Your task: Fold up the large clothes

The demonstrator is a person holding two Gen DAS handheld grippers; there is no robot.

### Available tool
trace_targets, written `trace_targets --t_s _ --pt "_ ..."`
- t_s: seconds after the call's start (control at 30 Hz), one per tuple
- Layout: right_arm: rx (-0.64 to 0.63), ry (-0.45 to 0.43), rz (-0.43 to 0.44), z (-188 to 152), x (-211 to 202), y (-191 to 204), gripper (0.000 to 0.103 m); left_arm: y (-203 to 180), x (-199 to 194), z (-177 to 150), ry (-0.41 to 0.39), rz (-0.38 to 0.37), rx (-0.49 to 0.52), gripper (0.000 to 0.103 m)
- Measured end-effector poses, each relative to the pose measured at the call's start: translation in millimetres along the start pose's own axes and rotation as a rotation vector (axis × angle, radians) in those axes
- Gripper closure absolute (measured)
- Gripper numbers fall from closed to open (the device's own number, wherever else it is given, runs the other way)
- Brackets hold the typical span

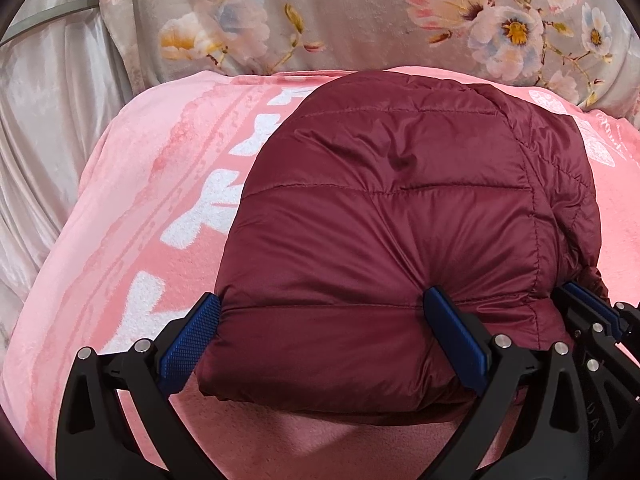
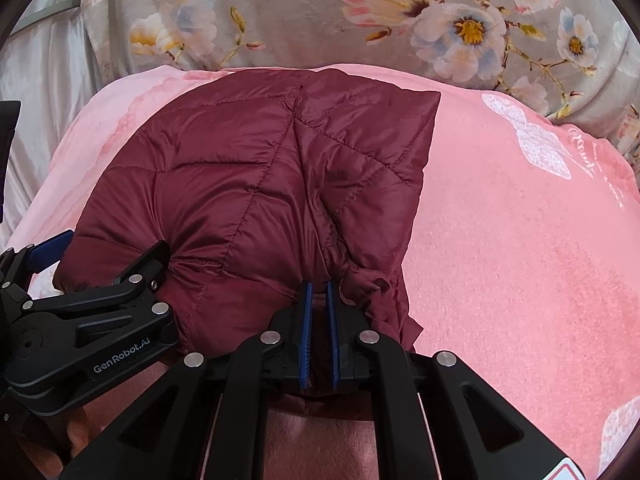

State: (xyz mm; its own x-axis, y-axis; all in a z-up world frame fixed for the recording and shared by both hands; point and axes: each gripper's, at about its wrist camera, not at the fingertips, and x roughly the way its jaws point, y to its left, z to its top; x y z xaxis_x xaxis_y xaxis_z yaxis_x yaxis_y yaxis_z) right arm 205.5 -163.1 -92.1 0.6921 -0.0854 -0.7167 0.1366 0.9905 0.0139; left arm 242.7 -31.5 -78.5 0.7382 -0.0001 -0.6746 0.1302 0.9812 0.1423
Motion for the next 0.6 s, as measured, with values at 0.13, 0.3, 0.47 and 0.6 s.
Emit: trace_targets --t_s 0.13,0.3,0.47,0.6 --pt "0.011 0.017 0.023 -0.1 -0.4 -3.1 0.097 2.1 -1.3 0.1 -0.008 -0.008 -0.008 0.005" --pt "0.068 -0.015 0.051 -4.0 -18.8 -9.5 0.093 8.4 -9.2 -0.9 -0.025 -0.025 -0.03 0.005" --pt "0.071 -0.072 0.006 -25.0 -55.5 -8.2 0.048 11.6 -40.0 -19.8 -0.044 -0.029 -0.048 0.005" --pt "0.077 -0.058 -0.012 -49.1 -71.0 -12.7 0.042 11.5 -56.7 -40.4 -0.009 -0.047 -0.037 0.005"
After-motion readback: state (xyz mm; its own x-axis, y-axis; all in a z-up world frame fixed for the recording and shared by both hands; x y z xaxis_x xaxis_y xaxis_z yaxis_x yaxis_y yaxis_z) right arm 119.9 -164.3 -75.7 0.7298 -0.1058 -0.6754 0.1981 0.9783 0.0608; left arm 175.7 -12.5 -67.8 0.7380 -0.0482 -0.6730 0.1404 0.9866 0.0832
